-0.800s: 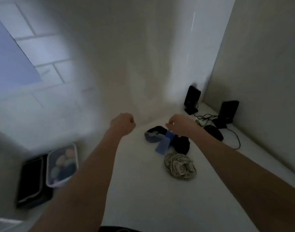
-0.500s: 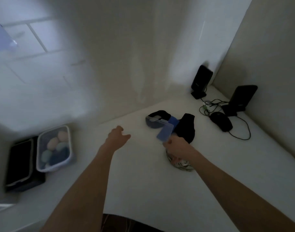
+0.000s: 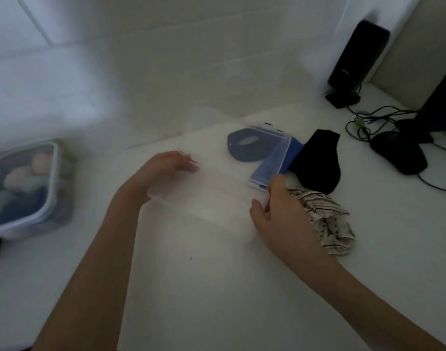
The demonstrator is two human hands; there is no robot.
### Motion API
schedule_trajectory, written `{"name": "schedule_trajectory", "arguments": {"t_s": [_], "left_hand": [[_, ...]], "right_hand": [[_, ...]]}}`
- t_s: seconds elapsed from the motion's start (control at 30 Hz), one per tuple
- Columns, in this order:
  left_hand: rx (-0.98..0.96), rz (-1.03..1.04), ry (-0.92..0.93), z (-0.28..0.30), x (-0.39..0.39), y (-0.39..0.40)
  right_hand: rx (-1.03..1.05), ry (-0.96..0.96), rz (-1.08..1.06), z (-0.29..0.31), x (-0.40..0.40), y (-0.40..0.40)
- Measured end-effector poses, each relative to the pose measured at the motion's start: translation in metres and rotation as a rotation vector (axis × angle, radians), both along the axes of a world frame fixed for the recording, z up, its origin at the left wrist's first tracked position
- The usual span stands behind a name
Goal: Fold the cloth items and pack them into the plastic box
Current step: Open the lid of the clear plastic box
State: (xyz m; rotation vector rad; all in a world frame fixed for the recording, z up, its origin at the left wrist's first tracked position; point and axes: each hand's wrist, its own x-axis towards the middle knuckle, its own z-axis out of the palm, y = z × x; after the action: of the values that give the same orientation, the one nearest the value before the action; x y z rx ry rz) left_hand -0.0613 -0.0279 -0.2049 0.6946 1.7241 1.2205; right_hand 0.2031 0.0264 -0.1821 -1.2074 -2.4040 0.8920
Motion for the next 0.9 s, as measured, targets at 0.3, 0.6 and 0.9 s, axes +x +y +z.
{"name": "schedule_trajectory", "arguments": {"t_s": [0.3,0.6,0.9], "left_hand": [[0.315,-0.001,-0.138,-0.012,0.016,-0.015],[0.490,0.103,-0.181,-0.009,0.036,-0.047],[0.480,0.115,0.103,-0.013,0.054,-0.034]], "right_hand": [[0.238,0.293,-0.010,-0.024,-0.001,-0.010],[0.521,0.328,-0.183,-0.022,0.012,-0.025],[0.423,0.118,-0.578,-0.035,0.060,0.028]]}}
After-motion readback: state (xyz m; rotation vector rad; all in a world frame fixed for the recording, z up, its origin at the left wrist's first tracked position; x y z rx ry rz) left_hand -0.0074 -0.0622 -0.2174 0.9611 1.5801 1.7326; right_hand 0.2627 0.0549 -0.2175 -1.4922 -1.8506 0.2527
